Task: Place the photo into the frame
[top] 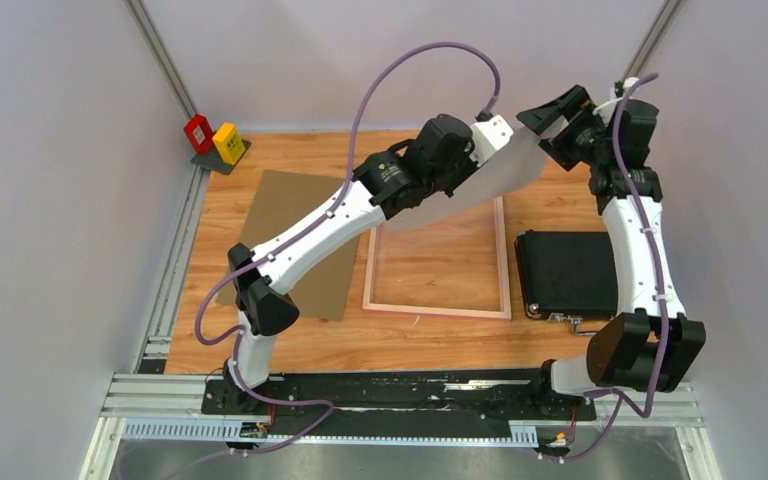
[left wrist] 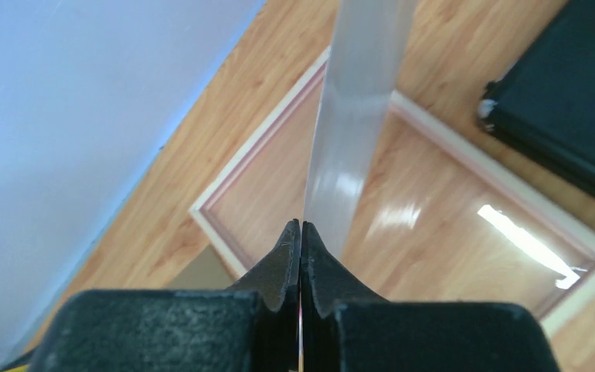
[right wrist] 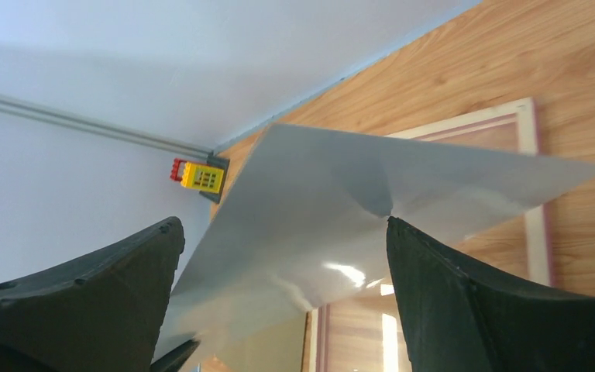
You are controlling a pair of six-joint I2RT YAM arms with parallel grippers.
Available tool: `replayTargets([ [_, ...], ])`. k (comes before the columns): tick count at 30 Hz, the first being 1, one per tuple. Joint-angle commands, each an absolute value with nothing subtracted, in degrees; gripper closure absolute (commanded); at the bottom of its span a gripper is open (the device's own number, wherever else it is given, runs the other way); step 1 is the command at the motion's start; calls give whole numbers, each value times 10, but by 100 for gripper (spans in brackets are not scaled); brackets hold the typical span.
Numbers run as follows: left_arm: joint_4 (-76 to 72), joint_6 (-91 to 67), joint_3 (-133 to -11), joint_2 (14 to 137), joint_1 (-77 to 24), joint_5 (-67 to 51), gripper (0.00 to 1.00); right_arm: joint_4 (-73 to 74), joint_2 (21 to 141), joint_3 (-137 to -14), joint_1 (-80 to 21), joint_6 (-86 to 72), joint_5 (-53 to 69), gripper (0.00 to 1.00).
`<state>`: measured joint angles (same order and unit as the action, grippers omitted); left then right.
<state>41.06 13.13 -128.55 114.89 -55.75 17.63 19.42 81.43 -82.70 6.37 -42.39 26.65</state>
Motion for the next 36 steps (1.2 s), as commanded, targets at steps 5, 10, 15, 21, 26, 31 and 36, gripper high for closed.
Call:
replayTargets([
  [5, 454, -41, -1323, 1072, -516, -9, 100, 164, 763, -825, 150, -439, 285, 0],
  [10, 430, -98, -1264, 1028, -478, -102, 100, 158, 753, -825, 180, -431, 286, 0],
  [15, 387, -145, -1204, 992, -437, -188, 100, 156, 749, -825, 187, -414, 273, 0],
  [21, 340, -212, -1143, 967, -397, -263, 100, 156, 747, -826, 191, -395, 260, 0],
  [26, 270, -293, -1086, 956, -357, -327, 100, 156, 745, -823, 195, -390, 257, 0],
  [31, 172, -407, -1003, 955, -314, -402, 100, 150, 745, -813, 197, -389, 259, 0],
  [36, 20, -532, -906, 959, -278, -457, 100, 140, 739, -796, 196, -392, 263, 0],
])
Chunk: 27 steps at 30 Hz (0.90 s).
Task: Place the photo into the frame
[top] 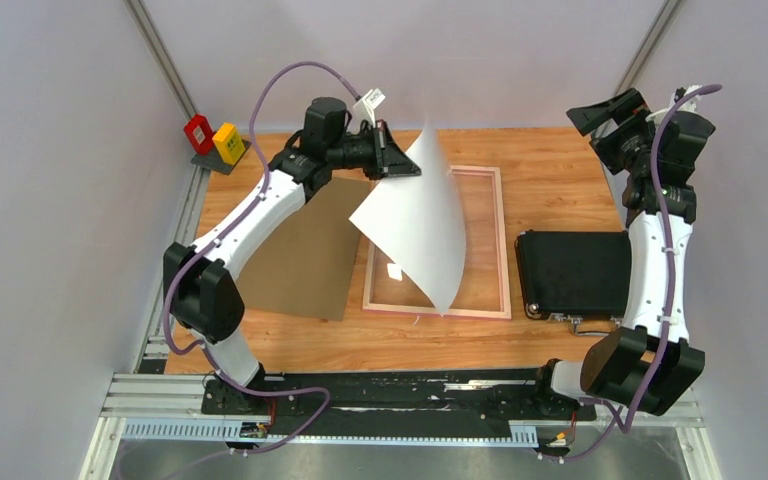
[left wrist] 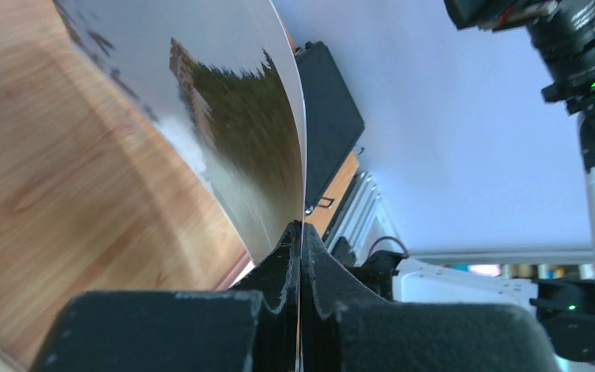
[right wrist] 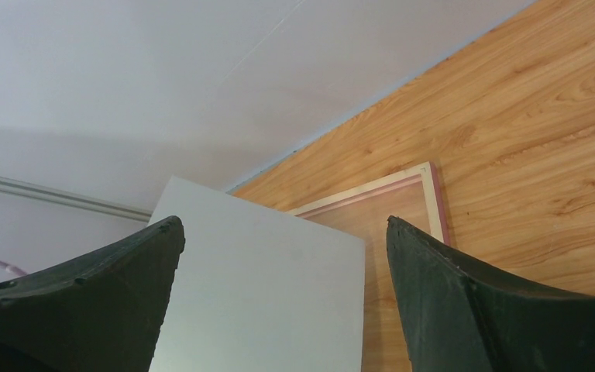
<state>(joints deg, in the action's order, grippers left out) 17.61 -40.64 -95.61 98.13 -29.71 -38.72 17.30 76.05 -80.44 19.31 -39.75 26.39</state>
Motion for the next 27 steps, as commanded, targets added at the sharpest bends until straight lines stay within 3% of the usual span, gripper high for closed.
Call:
replayTargets([
  [1, -26, -542, -896, 961, -275, -462, 100, 137, 737, -792, 196, -393, 263, 0],
  [8, -141, -612, -779, 954, -232, -469, 100, 129, 731, -773, 195, -401, 271, 0],
  [16, -15, -522, -690, 864, -203, -405, 100, 126, 734, -763, 193, -405, 277, 1],
  [27, -3, -533, -634, 882, -183, -359, 100, 118, 726, -744, 174, -402, 265, 1],
])
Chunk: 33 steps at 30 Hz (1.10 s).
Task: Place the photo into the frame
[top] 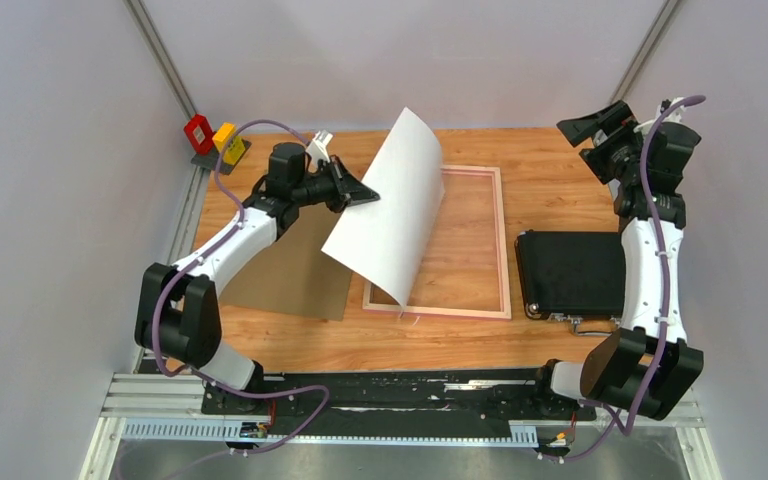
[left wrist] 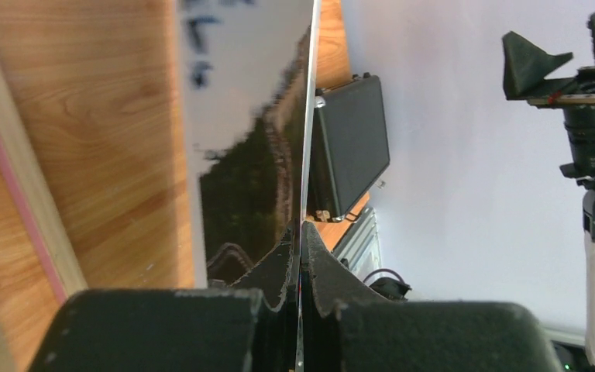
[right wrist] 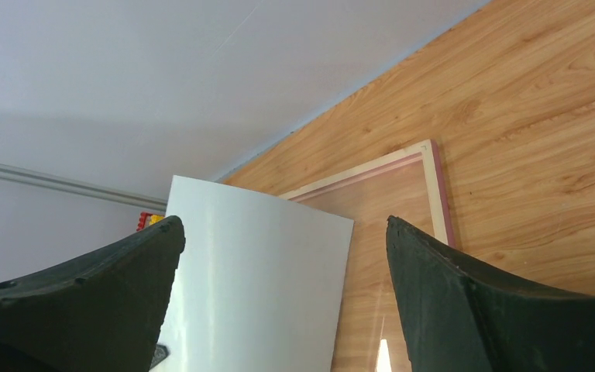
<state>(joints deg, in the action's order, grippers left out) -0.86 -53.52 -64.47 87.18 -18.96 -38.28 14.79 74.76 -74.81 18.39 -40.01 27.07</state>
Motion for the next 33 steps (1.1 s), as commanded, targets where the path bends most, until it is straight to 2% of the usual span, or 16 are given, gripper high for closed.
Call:
replayTargets([
  [1, -3, -535, -632, 884, -181, -357, 100, 118, 726, -743, 171, -400, 263, 1],
  [14, -66, -615, -621, 960, -171, -369, 100, 116, 755, -731, 152, -379, 241, 2],
  [33, -103, -687, -638, 1063, -171, -327, 100, 114, 787, -708, 127, -342, 226, 2],
])
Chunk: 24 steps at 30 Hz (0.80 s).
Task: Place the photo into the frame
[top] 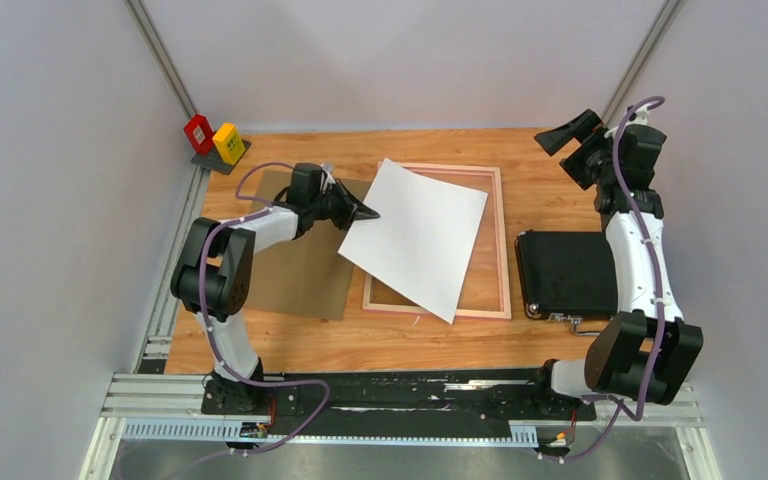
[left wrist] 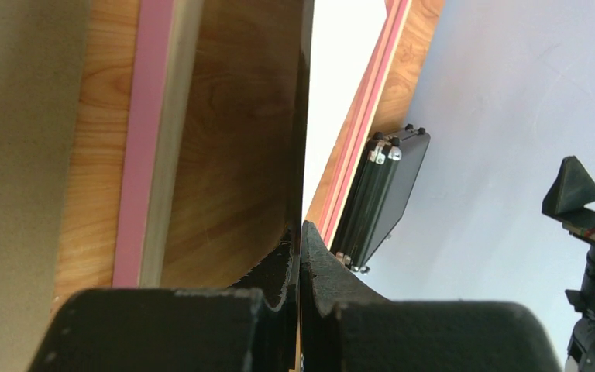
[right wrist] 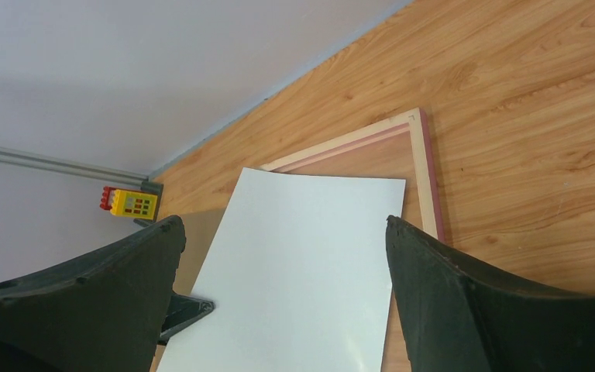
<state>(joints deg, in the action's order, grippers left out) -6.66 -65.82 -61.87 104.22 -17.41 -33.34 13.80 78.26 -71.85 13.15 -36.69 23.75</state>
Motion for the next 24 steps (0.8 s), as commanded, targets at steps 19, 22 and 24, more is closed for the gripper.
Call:
replayTargets([
  [19, -187, -737, -626, 1108, -171, -298, 100, 107, 817, -669, 127, -306, 231, 2],
  [22, -194, -733, -616, 1086, -171, -287, 100, 88, 820, -652, 125, -301, 238, 2],
  [24, -195, -728, -612, 1074, -172, -278, 100, 82, 825, -643, 119, -291, 231, 3],
])
